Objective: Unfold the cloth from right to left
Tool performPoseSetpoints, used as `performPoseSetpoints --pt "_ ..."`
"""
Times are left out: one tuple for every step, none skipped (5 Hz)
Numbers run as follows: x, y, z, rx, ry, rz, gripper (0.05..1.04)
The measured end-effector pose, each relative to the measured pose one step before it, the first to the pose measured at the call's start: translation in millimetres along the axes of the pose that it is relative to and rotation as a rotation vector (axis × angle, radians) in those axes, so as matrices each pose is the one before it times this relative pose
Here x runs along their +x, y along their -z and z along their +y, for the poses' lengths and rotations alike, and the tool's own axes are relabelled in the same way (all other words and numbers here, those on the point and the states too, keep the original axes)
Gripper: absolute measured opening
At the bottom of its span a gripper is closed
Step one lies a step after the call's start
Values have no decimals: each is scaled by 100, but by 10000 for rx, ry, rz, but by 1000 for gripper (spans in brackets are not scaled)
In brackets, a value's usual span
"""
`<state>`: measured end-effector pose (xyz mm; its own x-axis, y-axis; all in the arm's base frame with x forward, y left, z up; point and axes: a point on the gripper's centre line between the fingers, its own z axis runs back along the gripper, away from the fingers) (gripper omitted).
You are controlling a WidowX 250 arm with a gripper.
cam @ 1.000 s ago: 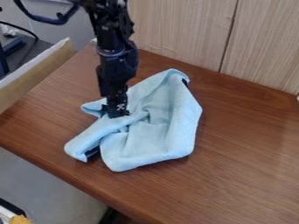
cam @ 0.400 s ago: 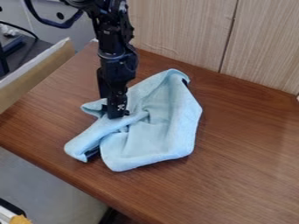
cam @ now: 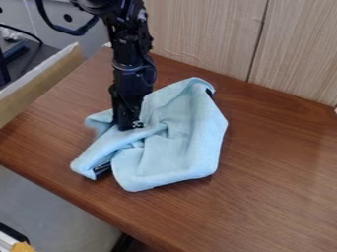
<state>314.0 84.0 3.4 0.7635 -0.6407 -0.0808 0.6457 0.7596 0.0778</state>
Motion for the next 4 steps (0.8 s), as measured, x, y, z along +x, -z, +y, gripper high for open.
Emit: performPoseSetpoints --pt "76 16 -16 -7 5 -9 182" --pt "221 -28 -228 -48 35 -18 80" --pt "299 -19 -322 -144 128 -116 64" --pt "354 -577 -166 -148 39 -190 64"
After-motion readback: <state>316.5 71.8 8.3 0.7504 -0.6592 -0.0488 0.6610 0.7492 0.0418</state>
